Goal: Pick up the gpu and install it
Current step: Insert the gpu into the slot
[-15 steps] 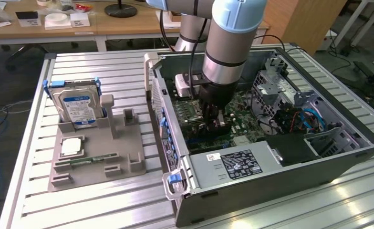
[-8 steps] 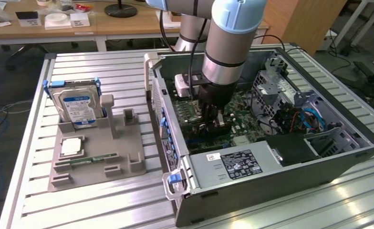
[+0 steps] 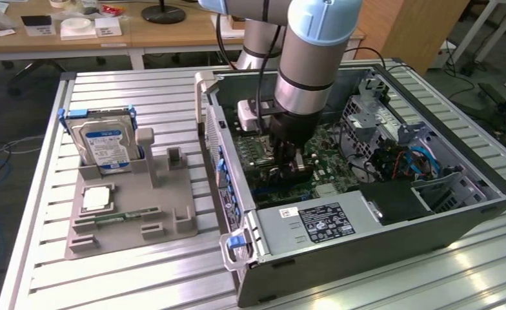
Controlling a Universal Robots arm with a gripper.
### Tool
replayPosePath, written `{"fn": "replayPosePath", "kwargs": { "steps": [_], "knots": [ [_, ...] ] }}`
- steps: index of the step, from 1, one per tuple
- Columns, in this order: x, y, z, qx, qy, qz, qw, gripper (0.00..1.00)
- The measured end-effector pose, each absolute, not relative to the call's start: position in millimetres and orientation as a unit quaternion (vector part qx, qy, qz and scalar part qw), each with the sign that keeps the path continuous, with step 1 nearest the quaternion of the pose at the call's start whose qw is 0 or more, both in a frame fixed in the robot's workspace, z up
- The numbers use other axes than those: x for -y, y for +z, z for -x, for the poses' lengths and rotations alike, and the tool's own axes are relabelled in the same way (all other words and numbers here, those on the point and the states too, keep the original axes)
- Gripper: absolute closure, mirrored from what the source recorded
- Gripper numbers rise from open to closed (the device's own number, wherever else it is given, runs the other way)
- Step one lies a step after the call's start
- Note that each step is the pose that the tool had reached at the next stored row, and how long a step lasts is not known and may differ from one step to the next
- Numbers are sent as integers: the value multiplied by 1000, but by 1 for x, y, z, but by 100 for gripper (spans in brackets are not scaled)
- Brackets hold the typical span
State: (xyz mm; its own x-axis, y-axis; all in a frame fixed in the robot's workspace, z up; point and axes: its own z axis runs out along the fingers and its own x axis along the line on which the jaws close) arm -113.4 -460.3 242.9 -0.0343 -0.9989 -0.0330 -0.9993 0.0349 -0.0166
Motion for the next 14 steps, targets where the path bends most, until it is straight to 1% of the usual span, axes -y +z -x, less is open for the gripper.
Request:
{"fn": "replayPosePath", "kwargs": {
  "steps": [14],
  "knots": [
    [459,243,113,-719,6,695,17,66]
  ]
}}
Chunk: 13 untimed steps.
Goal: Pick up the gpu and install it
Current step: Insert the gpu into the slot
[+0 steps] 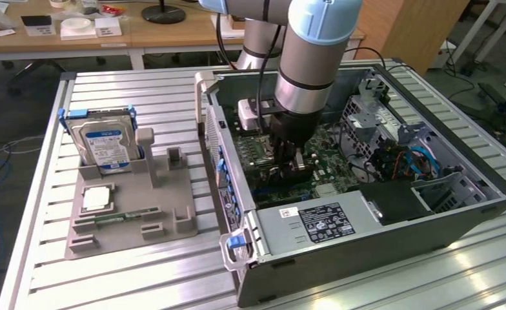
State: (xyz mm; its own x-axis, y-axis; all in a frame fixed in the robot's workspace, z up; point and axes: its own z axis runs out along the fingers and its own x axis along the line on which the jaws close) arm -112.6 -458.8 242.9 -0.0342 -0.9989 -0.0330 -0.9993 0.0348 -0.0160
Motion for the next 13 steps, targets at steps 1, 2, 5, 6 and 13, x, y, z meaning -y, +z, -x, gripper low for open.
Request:
{"fn": "replayPosePath", "kwargs": {
  "steps": [1,2,5,6,13],
  "knots": [
    [459,243,113,-719,6,695,17,66],
    [459,243,113,-719,6,695,17,66],
    [459,243,113,-719,6,695,17,66],
    [459,243,113,-719,6,695,17,66],
    [459,243,113,-719,6,695,17,73]
  ]
}}
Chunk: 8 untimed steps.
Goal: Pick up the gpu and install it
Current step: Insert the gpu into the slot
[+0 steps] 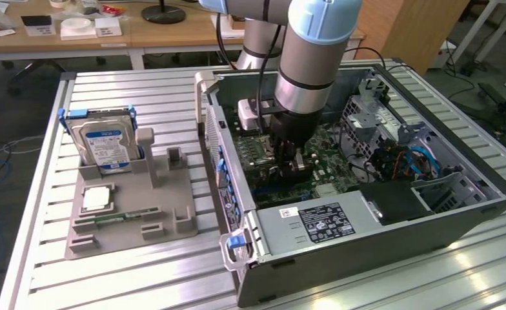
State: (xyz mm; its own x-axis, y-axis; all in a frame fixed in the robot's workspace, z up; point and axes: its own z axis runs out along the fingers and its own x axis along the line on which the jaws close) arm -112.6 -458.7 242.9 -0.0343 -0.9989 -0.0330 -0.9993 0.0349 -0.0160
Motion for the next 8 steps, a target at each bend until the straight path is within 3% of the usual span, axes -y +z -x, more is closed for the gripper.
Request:
{"fn": "replayPosePath", "kwargs": {
  "steps": [8],
  "knots": [
    [459,242,113,-719,6,695,17,73]
  ]
}}
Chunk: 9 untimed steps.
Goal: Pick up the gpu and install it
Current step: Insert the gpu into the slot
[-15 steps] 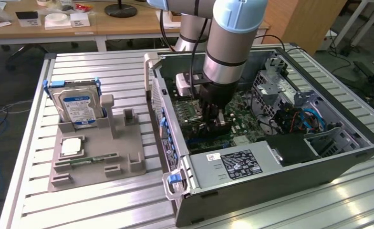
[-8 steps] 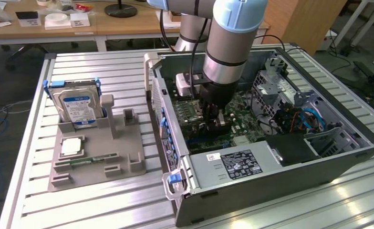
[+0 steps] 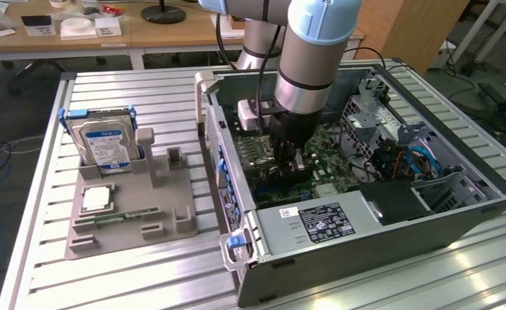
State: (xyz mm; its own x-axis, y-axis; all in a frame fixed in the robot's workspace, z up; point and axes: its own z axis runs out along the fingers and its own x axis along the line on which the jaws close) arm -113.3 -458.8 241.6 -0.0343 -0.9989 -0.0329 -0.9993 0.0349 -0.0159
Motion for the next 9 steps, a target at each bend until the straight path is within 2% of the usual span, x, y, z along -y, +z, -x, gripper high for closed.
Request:
{"fn": "replayPosePath", "kwargs": {
  "steps": [9],
  "knots": [
    [460,240,117,-719,6,695,18,73]
  ]
}}
